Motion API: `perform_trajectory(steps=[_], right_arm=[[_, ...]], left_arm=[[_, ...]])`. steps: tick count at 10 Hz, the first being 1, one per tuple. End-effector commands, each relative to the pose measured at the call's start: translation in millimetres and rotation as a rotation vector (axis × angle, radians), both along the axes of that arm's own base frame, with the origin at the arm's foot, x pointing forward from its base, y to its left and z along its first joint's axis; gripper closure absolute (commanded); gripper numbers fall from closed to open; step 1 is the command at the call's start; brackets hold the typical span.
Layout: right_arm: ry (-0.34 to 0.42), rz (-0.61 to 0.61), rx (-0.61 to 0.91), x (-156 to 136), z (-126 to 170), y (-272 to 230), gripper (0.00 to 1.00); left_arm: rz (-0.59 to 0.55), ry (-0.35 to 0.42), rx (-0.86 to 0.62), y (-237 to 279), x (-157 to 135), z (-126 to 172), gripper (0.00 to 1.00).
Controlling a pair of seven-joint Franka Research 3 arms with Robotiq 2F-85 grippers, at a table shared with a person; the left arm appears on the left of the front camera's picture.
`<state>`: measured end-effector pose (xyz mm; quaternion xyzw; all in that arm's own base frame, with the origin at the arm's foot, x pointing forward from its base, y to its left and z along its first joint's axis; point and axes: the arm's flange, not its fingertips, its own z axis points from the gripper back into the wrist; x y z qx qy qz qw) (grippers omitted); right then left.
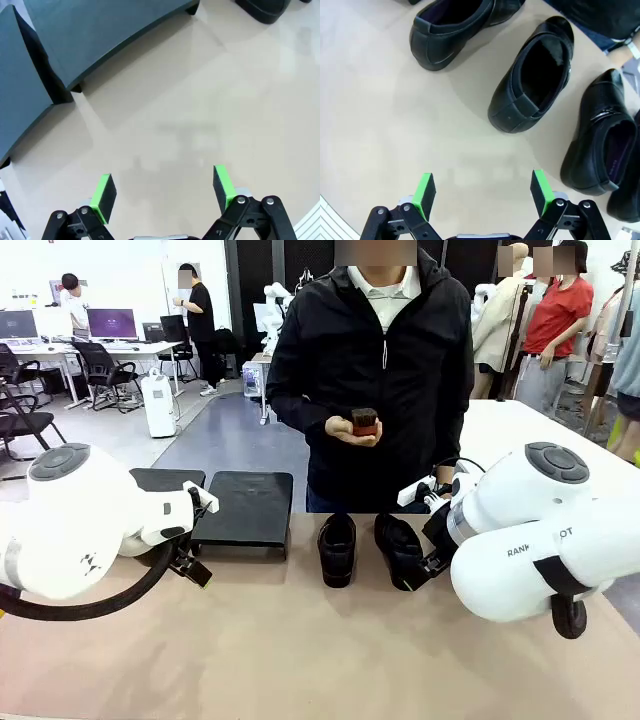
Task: Organize the shoes by placing them on the stand.
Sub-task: Pick up one Shoe and place it in the middle of the table.
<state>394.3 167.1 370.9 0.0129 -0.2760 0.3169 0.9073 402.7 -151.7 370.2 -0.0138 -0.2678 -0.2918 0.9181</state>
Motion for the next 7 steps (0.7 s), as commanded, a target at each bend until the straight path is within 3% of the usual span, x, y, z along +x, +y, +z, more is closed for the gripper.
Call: perform_trajectory(steps=[1,7], right_arm=[[0.000,0.000,0.000,0.0,0.0,0.0,0.00],[0.000,0.000,0.000,0.0,0.0,0.0,0.00]], left_arm=[[0.000,-0.001,0.000,0.0,-0.1,0.3,0.00],[0.000,-0.001,0.000,0.0,-0.1,0.3,0.00]])
